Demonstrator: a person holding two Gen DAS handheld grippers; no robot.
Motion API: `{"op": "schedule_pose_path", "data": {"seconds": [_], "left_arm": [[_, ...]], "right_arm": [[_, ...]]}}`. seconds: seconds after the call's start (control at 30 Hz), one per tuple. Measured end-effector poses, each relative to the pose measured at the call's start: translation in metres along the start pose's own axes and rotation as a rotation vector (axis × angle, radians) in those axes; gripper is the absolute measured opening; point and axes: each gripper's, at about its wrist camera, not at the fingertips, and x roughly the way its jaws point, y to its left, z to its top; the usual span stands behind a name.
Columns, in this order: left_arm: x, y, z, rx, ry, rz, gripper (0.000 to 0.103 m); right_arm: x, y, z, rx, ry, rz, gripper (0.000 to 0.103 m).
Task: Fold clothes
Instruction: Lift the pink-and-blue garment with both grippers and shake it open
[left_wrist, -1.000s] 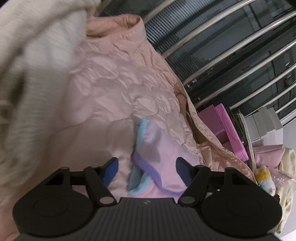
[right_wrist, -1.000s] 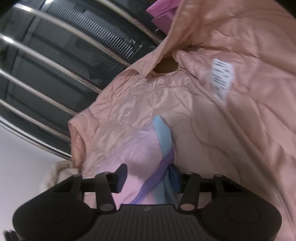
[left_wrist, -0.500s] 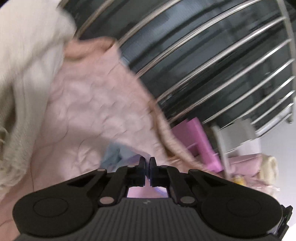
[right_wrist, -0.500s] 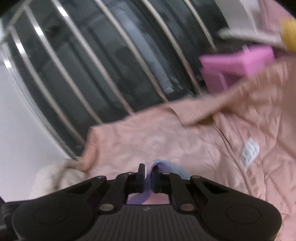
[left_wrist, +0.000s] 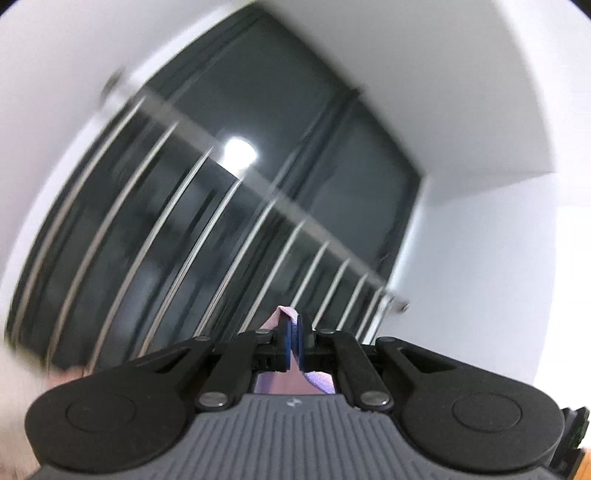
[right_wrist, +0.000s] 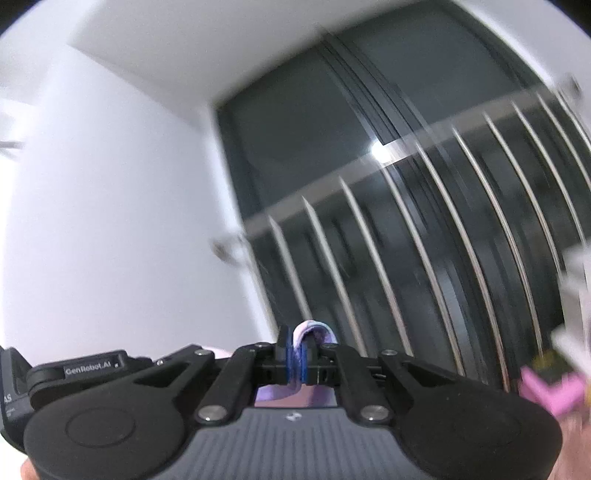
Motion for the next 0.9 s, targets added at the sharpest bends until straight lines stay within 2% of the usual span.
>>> {"op": "schedule_pose_path", "data": {"seconds": [0.1,0.17,0.27,0.37,0.47,0.5,0.53,0.57,0.6,0.63,0.67,0.73,0.77,0.9], "left_arm": [[-0.02,-0.037,0.019,0.084,-0.047,0.005,0.003],[-0.021,-0.048,0.02,0.125,-0.057,0.023,0.003],[-0.007,-0.039,0.01,0.144,-0.048,0.065,0.003],[0.015,-0.009,-0.002,0.127,-0.01,0.121,0.003],[0.064,0.048,-0.028,0.087,0.089,0.233,0.004],[0.085,0.071,-0.041,0.079,0.142,0.288,0.011],[0.103,0.095,-0.061,0.088,0.198,0.364,0.02],[0.111,0.117,-0.081,0.103,0.25,0.445,0.049],[0.12,0.139,-0.101,0.119,0.302,0.527,0.058],[0.128,0.16,-0.122,0.134,0.353,0.608,0.057],[0.127,0.178,-0.139,0.135,0.401,0.646,0.057],[0.103,0.202,-0.169,0.101,0.488,0.625,0.058],[0.085,0.212,-0.185,0.086,0.534,0.611,0.058],[-0.012,0.211,-0.246,0.066,0.652,0.535,0.061]], "right_arm": [[-0.033,0.041,0.036,-0.092,-0.083,0.026,0.004],[-0.044,0.058,0.051,-0.12,-0.107,0.032,0.004],[-0.034,0.063,0.05,-0.14,-0.082,0.021,0.004],[0.002,0.048,0.032,-0.132,0.0,-0.032,0.004],[0.066,0.013,-0.006,-0.097,0.126,-0.118,0.004],[0.098,-0.001,-0.024,-0.097,0.19,-0.165,0.004],[0.131,-0.017,-0.044,-0.098,0.258,-0.214,0.006],[0.159,-0.03,-0.066,-0.112,0.326,-0.254,0.01],[0.185,-0.047,-0.096,-0.118,0.423,-0.315,0.018],[0.21,-0.065,-0.127,-0.121,0.529,-0.382,0.046],[0.215,-0.073,-0.152,-0.119,0.599,-0.393,0.051],[0.216,-0.087,-0.197,-0.112,0.725,-0.387,0.049],[0.206,-0.088,-0.214,-0.117,0.755,-0.362,0.05],[0.124,-0.073,-0.262,-0.185,0.854,-0.231,0.06]]}}
